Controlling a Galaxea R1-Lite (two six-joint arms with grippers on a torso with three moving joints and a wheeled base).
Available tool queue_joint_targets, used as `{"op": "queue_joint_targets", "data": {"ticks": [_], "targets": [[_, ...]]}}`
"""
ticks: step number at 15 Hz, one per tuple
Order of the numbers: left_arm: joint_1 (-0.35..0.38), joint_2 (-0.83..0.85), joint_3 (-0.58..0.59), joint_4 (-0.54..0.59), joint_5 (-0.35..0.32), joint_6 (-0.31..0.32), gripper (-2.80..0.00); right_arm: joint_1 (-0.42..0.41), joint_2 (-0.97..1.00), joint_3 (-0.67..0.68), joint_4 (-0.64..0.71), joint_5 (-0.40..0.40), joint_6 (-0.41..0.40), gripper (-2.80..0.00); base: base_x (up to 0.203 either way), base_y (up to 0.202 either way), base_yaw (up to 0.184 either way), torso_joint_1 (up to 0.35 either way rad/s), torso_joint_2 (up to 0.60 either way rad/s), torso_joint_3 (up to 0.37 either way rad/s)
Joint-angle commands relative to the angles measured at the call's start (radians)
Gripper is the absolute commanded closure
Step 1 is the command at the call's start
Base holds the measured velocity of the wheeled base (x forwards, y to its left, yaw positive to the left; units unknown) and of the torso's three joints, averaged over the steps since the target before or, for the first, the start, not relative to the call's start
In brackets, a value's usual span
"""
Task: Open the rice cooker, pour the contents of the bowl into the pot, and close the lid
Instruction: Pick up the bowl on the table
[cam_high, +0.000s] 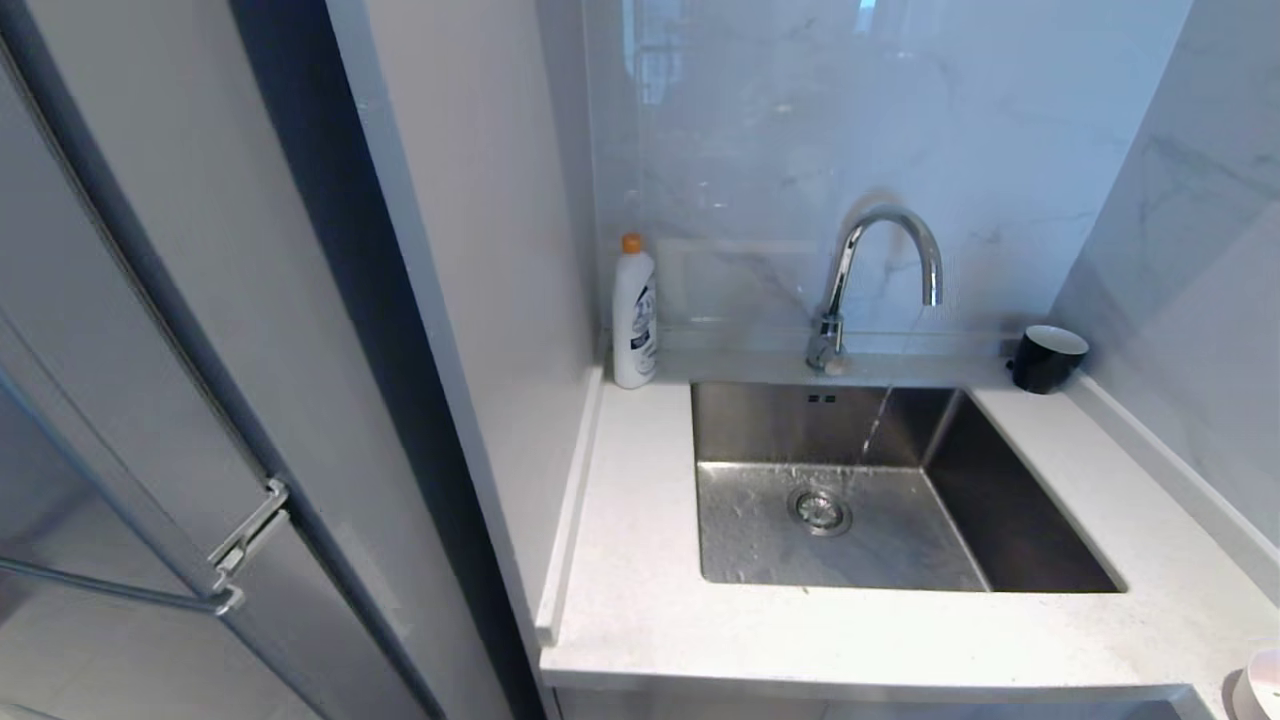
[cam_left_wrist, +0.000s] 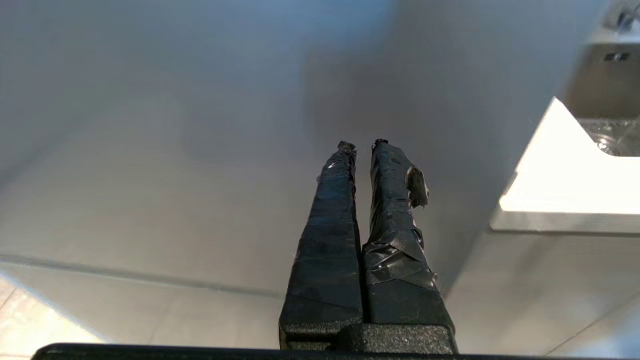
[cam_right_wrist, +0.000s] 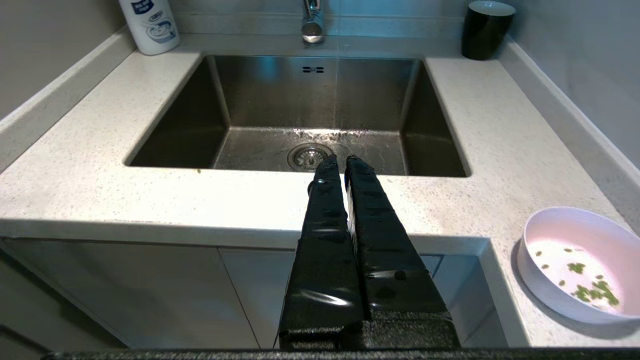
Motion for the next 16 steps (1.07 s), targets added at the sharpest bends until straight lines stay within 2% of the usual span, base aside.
{"op": "queue_joint_targets", "data": {"ticks": [1,16], "targets": [[0.000,0.001,0.002,0.000,-0.001,0.001,0.00,0.000,0.000,0.000,0.000,0.001,-0.001,0.00,0.000,0.000,0.000,0.000,0.00,0.000],[-0.002,0.001,0.002,-0.002,0.000,-0.009,0.00,0.002,0.000,-0.003,0.008,0.004,-0.011,0.00,0.000,0.000,0.000,0.000,0.00,0.000]]}}
